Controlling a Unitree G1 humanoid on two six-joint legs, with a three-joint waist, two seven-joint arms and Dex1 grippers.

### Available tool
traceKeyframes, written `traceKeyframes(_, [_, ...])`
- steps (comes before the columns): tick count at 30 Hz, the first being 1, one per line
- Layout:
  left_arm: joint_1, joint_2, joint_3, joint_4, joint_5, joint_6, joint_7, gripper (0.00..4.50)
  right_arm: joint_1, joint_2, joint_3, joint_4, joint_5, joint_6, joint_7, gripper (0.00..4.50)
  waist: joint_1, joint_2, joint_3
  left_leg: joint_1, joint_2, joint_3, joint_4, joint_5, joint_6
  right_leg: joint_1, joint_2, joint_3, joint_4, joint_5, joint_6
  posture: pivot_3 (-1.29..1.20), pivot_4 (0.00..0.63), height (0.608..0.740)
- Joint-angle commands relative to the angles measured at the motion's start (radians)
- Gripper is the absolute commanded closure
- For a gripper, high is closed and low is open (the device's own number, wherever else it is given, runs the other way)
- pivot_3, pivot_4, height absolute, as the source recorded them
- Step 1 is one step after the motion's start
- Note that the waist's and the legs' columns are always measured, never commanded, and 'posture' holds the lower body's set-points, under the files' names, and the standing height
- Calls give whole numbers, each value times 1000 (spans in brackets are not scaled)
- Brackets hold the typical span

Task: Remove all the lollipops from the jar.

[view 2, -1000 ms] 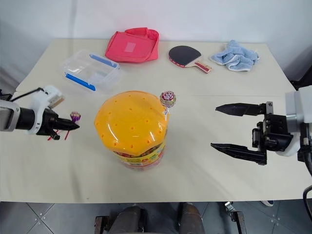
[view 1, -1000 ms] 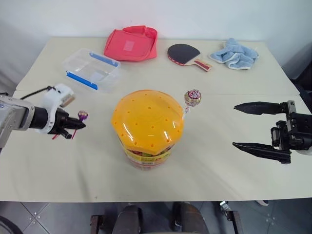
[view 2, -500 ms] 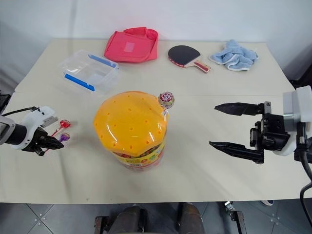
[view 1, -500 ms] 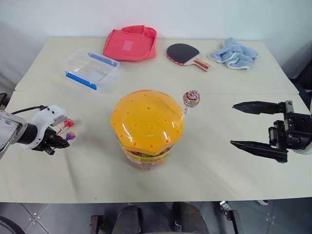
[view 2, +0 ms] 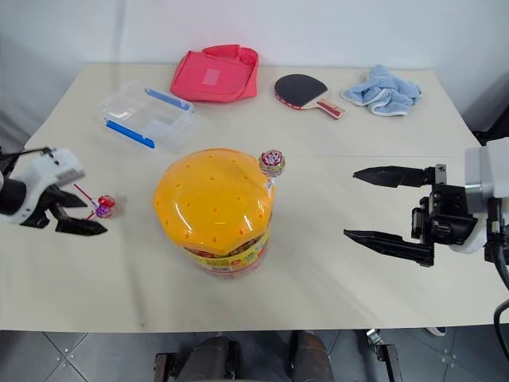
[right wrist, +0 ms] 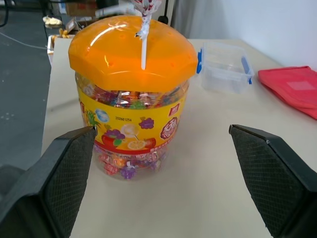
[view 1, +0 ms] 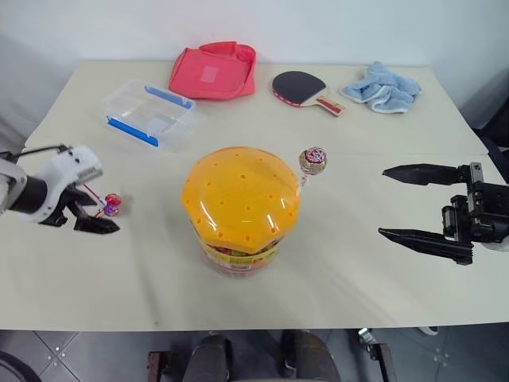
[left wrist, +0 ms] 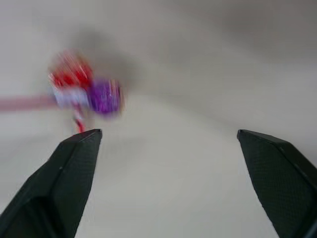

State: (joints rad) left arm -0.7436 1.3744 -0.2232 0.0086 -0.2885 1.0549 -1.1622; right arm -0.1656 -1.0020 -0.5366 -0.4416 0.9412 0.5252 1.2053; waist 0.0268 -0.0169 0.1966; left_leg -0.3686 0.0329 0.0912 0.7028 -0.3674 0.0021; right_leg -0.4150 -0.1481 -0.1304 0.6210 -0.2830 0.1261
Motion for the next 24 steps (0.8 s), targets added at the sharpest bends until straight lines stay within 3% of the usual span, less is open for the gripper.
traceKeyframes(1, [-63,-10,68,-24,-41,-3,-53,5,7,-20,-55,-13,-1,-2,-11,0,-1,0,0,0,0,0,0,0,0,0,0,0,0,0,0,0,150,740])
traceKeyframes(5, [-79,-82,170,-20,-128,-44,-89,5,-1,-28,-54,-21,2,25,-65,0,-1,0,0,0,0,0,0,0,0,0,0,0,0,0,0,0,150,740])
traceKeyframes(10, [-20,-301,428,-6,-305,-212,-104,5,-49,-5,-16,-58,59,83,-183,0,-2,0,0,0,0,0,2,0,0,0,0,1,1,0,0,0,150,740])
traceKeyframes(13, [5,-393,504,21,-370,-304,-147,5,-95,13,26,-79,98,117,-253,0,-4,0,0,-1,1,0,3,0,0,0,0,0,2,0,0,0,150,740])
traceKeyframes(20, [37,-506,549,80,-484,-444,-334,5,-279,136,240,-90,82,129,-396,0,-7,0,0,0,0,0,4,0,0,0,0,0,2,0,0,0,150,740])
traceKeyframes(24, [34,-507,538,102,-509,-452,-396,5,-387,215,341,-63,53,121,-400,0,-8,0,0,-1,1,0,5,0,0,0,0,0,2,0,0,0,150,740])
